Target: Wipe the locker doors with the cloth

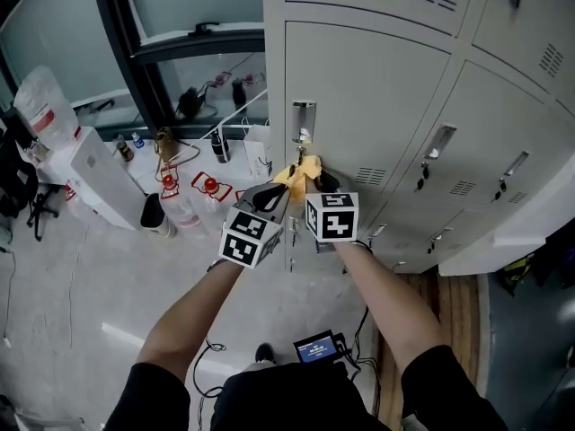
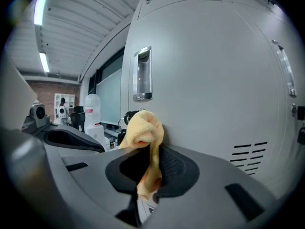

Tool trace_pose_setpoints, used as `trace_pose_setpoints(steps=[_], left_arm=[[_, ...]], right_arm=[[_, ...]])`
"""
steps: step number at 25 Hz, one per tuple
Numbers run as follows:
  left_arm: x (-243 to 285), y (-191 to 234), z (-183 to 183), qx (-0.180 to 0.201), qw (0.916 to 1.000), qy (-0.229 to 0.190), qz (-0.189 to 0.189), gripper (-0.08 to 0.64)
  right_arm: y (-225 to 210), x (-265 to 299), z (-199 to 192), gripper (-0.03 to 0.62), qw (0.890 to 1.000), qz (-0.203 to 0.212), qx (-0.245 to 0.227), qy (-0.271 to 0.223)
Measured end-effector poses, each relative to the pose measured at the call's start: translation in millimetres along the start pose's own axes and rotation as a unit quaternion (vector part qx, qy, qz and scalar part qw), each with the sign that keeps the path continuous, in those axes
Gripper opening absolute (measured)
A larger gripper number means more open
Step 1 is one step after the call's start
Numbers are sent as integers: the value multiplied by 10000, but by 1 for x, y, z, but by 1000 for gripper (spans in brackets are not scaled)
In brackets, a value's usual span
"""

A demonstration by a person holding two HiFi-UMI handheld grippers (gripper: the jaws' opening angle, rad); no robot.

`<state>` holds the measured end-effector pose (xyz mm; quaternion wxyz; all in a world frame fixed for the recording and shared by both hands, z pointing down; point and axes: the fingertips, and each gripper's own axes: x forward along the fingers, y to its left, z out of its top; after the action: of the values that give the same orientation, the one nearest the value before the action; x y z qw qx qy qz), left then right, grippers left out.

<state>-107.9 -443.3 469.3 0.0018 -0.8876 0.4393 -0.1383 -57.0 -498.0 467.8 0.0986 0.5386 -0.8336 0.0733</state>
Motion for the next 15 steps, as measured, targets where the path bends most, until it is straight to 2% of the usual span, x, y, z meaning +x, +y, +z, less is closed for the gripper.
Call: trace_pose_setpoints(steps=[15], left_arm=[[10, -5, 3, 46, 9999, -25, -120, 35]], right_arm=[[-2, 2, -1, 67, 9999, -169, -30, -3]])
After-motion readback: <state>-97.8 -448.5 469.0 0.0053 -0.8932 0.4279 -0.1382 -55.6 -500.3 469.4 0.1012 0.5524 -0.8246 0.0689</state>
